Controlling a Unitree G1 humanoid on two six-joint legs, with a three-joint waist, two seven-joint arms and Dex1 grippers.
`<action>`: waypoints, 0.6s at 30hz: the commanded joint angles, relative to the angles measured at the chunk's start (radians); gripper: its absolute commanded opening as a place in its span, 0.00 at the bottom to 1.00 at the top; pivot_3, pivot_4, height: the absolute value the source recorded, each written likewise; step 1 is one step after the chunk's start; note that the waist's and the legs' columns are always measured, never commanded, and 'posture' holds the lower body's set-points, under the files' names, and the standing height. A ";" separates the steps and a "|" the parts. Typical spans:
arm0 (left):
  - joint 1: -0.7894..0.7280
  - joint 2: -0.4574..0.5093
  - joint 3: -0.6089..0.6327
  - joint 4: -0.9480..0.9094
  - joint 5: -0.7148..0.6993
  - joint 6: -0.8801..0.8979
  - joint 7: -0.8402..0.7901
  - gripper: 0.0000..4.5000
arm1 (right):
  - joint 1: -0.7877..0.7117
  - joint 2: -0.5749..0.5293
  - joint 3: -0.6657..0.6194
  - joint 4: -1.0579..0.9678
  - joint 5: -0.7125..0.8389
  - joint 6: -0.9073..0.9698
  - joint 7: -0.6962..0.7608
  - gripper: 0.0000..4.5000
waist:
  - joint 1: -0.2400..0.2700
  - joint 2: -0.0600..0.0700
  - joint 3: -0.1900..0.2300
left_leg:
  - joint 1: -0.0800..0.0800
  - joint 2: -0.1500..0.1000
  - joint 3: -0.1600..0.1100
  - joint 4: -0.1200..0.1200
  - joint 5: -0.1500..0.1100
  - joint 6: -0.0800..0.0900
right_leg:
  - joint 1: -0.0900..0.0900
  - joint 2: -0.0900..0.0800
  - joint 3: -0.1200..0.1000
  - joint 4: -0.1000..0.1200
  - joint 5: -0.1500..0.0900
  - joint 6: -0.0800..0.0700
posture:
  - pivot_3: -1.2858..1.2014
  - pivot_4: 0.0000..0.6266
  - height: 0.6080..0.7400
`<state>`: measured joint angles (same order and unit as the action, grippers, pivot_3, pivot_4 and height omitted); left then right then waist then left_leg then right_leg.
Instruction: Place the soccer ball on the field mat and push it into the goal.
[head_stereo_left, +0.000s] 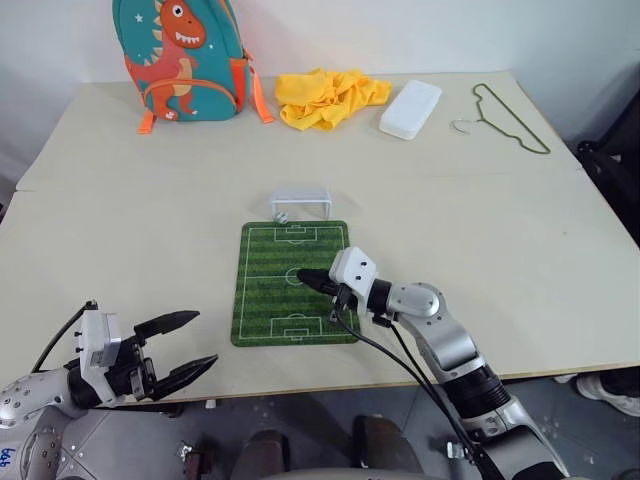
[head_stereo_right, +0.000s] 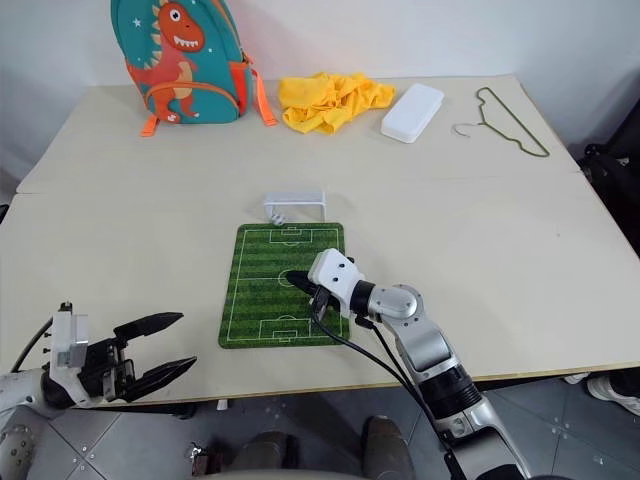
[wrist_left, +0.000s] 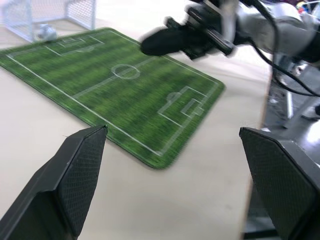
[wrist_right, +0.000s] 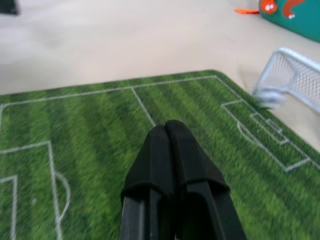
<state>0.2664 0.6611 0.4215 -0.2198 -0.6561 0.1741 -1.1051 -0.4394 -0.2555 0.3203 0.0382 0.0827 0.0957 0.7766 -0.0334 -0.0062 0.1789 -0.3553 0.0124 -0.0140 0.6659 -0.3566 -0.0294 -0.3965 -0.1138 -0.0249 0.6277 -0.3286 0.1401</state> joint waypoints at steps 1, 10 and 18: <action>-0.003 -0.008 0.014 0.007 0.034 -0.041 0.026 1.00 | 0.014 -0.014 -0.021 -0.044 0.031 -0.019 0.025 0.00 | 0.000 0.000 0.000 | 0.000 0.000 0.000 0.000 0.000 0.000 | 0.000 0.000 0.000 0.000 0.000 0.000 | 0.52 0.24 1.00; -0.023 -0.010 0.019 0.002 0.067 -0.051 0.095 1.00 | 0.021 -0.053 -0.080 -0.030 0.113 -0.050 0.118 0.00 | 0.002 0.000 0.000 | 0.001 0.000 0.000 0.001 0.001 -0.001 | 0.000 0.000 0.001 0.000 0.000 0.000 | 0.52 0.24 1.00; -0.043 -0.017 0.031 0.059 0.120 -0.102 0.149 1.00 | 0.220 -0.265 -0.331 -0.063 0.304 -0.207 0.315 0.00 | 0.010 0.000 0.000 | 0.001 -0.001 -0.001 0.001 -0.001 0.003 | 0.003 -0.001 -0.001 -0.002 0.000 0.001 | 0.52 0.24 1.00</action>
<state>0.2303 0.6444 0.4252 -0.1659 -0.5420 0.0963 -0.9633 -0.2334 -0.4974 0.0607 -0.0030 0.3466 -0.0772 1.0790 -0.0233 -0.0062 0.1790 -0.3546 0.0111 -0.0145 0.6667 -0.3582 -0.0262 -0.3933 -0.1147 -0.0255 0.6257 -0.3281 0.1409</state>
